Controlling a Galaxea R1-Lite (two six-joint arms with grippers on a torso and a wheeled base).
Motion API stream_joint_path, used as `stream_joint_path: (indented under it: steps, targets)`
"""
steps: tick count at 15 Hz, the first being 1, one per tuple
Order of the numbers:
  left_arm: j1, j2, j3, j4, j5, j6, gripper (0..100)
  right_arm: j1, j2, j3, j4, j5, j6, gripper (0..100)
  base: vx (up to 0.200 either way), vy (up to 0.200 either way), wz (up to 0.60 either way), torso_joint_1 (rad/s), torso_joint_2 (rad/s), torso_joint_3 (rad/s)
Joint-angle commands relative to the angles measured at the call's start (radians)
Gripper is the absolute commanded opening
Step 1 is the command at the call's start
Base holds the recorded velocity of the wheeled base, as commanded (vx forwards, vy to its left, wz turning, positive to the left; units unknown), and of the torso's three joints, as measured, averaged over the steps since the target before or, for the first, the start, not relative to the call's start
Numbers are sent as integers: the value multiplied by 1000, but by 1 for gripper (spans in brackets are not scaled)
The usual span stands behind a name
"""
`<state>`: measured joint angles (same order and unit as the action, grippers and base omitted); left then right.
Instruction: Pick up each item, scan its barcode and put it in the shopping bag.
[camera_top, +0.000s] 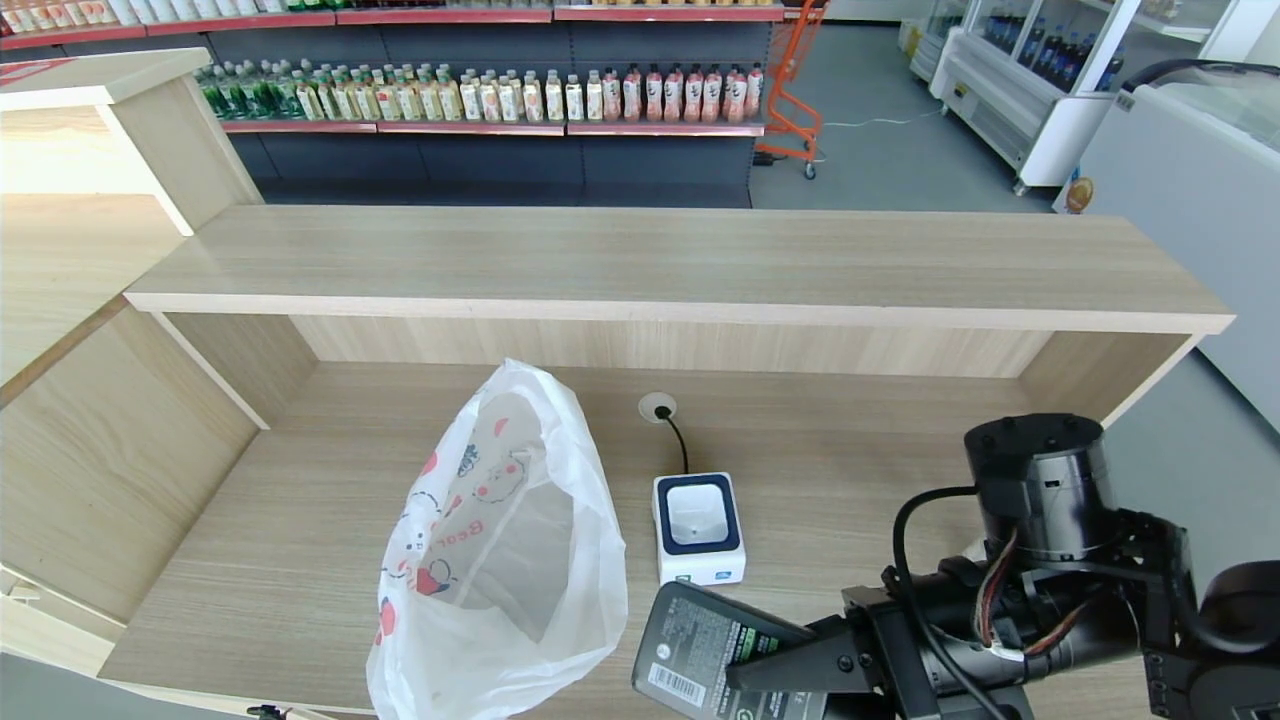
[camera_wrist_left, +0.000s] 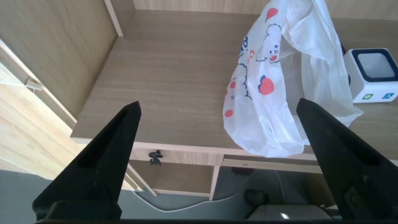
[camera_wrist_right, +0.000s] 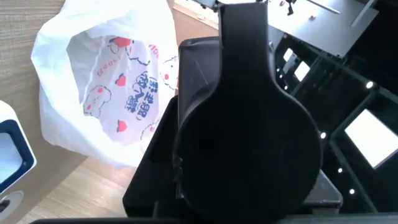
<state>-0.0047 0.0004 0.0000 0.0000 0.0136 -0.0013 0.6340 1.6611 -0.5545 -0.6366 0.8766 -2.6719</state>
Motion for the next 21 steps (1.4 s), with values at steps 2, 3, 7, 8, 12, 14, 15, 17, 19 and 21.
stream_joint_path:
  steps: [2,3,7,8,12,14,15,17,19,21]
  targets:
    - [0,0,0,0,0,0,100,-8,11,-1,0,9,0,0,0,0,0,0,0,0]
    - [0,0,0,0,0,0,100,-10,11,-2,0,9,3,0,0,0,0,0,0,0]
    - [0,0,0,0,0,0,100,-10,-182,-44,-2,-140,546,0,0,0,0,0,0,0]
    - [0,0,0,0,0,0,100,-14,-231,-28,0,-240,696,0,0,0,0,0,0,0]
    - [0,0,0,0,0,0,100,-139,-478,96,-9,-637,1505,0,0,0,0,0,0,0]
    - [0,0,0,0,0,0,100,-267,-468,13,-9,-616,1811,0,0,0,0,0,0,0]
    - [0,0,0,0,0,0,100,-283,-460,-9,21,-619,1998,0,0,0,0,0,0,0]
    - [0,0,0,0,0,0,100,-306,-461,13,141,-640,2328,0,0,0,0,0,0,0]
    - [0,0,0,0,0,0,100,-301,-428,19,270,-593,2796,0,0,0,0,0,0,0]
    - [0,0,0,0,0,0,100,-300,-346,18,278,-519,2946,0,0,0,0,0,0,0]
